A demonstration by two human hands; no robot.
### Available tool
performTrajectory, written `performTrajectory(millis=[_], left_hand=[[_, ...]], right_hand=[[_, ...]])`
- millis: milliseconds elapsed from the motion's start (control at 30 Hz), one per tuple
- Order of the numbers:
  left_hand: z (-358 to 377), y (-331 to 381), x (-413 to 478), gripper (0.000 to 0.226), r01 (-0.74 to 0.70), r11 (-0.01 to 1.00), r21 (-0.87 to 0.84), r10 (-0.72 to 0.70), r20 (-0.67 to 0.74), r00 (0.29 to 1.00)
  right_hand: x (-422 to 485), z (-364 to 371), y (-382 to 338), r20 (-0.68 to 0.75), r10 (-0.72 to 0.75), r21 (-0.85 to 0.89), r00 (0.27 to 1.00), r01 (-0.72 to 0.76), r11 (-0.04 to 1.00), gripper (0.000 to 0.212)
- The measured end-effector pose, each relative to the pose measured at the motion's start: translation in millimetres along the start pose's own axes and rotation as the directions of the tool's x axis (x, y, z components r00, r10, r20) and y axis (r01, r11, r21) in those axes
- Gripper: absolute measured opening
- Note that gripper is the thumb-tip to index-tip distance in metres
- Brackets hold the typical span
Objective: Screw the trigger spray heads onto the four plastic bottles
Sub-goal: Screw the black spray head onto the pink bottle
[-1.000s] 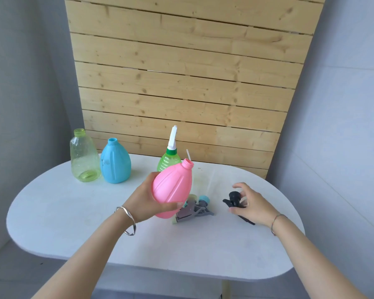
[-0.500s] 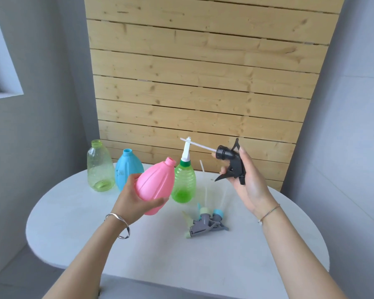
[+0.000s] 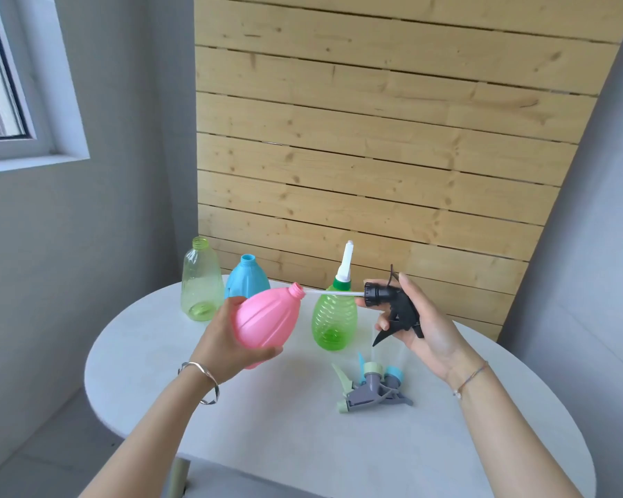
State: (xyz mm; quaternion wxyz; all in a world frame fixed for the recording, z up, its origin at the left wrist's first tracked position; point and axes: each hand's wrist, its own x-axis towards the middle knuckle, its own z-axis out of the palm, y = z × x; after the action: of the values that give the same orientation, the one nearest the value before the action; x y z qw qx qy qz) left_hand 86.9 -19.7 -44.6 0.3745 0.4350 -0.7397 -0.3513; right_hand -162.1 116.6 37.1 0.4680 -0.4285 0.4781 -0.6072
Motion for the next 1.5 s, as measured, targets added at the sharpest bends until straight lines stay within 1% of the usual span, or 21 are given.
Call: performTrajectory(millis=[133,200,267,333,433,533,600,667,733,800,833,867,900,967,1033,1100,1167,1233,1300,1400,1500], left_hand=[[1.2,4.5,-3.7,0.09,-0.08,0.996,0.025,0.078,0.083,0.993],[3.9,9.7,-6.0,0.09,-0.157,0.986,0.05,0.149,0.132,0.98],[8.3,15.7,-9.2,0.088,-0.23,0.972,0.051,0.217,0.183,0.959],[13.0,19.5,-11.2,0.087,-0.245,0.969,0.02,0.236,0.205,0.95],[15.7,21.3,-11.5,0.097,-0.125,0.982,-0.142,0.149,0.173,0.974],[15.9,22.9,-11.8,0.113,0.015,0.95,-0.313,0.035,0.154,0.987],[17.4,24.3,-12.3,0.113,0.105,0.897,-0.429,-0.045,0.148,0.988],[19.5,25.0,-11.8,0.105,0.186,0.817,-0.546,-0.119,0.155,0.981],[20.8,26.4,-11.7,0.097,0.275,0.727,-0.629,-0.172,0.22,0.96],[21.5,29.1,-12.9,0.088,0.385,0.627,-0.678,-0.187,0.348,0.919],[22.2,30.6,-13.8,0.082,0.424,0.599,-0.679,-0.184,0.399,0.899],[23.0,30.8,-14.2,0.075,0.438,0.602,-0.668,-0.177,0.424,0.888],[23.9,30.1,-14.0,0.072,0.434,0.625,-0.649,-0.172,0.428,0.887],[24.4,27.6,-13.0,0.072,0.407,0.681,-0.609,-0.176,0.404,0.898],[23.0,25.9,-12.2,0.07,0.391,0.695,-0.604,-0.171,0.389,0.905],[22.2,25.5,-12.5,0.07,0.384,0.687,-0.617,-0.155,0.392,0.907],[22.4,26.5,-13.1,0.072,0.377,0.674,-0.635,-0.13,0.401,0.907],[23.2,28.4,-13.5,0.073,0.373,0.654,-0.659,-0.111,0.403,0.908],[23.4,30.6,-14.2,0.073,0.364,0.641,-0.676,-0.101,0.395,0.913],[22.5,32.9,-14.3,0.069,0.342,0.64,-0.688,-0.087,0.377,0.922],[20.9,34.3,-14.3,0.071,0.323,0.637,-0.7,-0.083,0.355,0.931]], right_hand=[[2.6,1.4,3.5,-0.065,0.073,-0.005,0.995,-0.073,0.997,0.054],[2.3,2.9,6.7,-0.057,0.084,-0.073,0.995,-0.088,0.993,0.047],[2.7,5.4,12.8,-0.011,0.073,-0.143,0.997,-0.073,0.987,0.04],[4.5,8.8,19.1,0.0,0.042,-0.201,0.999,-0.041,0.979,0.031],[7.7,9.8,20.5,-0.076,-0.06,-0.318,0.995,0.033,0.948,0.021],[8.0,7.4,16.1,-0.097,-0.136,-0.344,0.986,0.095,0.934,0.018],[7.1,5.6,13.9,-0.099,-0.173,-0.365,0.98,0.126,0.923,0.016],[6.6,5.4,13.8,-0.096,-0.182,-0.39,0.979,0.131,0.912,0.017],[6.0,8.3,14.8,-0.094,-0.187,-0.395,0.978,0.136,0.909,0.019],[5.5,12.3,15.2,-0.09,-0.199,-0.386,0.976,0.15,0.91,0.017],[5.4,13.2,14.5,-0.086,-0.204,-0.386,0.975,0.156,0.909,0.016],[5.4,13.1,13.4,-0.08,-0.204,-0.394,0.976,0.157,0.906,0.014],[5.5,12.3,12.0,-0.068,-0.197,-0.41,0.978,0.153,0.899,0.013],[5.3,10.9,10.5,-0.036,-0.169,-0.43,0.985,0.138,0.892,0.014],[5.7,11.8,12.2,-0.041,-0.161,-0.396,0.986,0.132,0.909,0.016],[7.1,13.5,15.4,-0.116,-0.191,-0.346,0.975,0.14,0.928,0.017],[8.1,15.0,16.9,-0.205,-0.2,-0.253,0.958,0.145,0.956,0.013],[8.8,16.7,17.6,-0.261,-0.147,-0.104,0.954,0.123,0.987,0.01],[8.8,21.0,19.0,-0.317,-0.08,0.023,0.945,0.092,0.995,0.012],[8.5,30.5,21.6,-0.386,-0.015,0.15,0.922,0.079,0.985,0.012],[8.9,39.4,21.0,-0.416,0.04,0.273,0.909,0.082,0.958,0.01]])
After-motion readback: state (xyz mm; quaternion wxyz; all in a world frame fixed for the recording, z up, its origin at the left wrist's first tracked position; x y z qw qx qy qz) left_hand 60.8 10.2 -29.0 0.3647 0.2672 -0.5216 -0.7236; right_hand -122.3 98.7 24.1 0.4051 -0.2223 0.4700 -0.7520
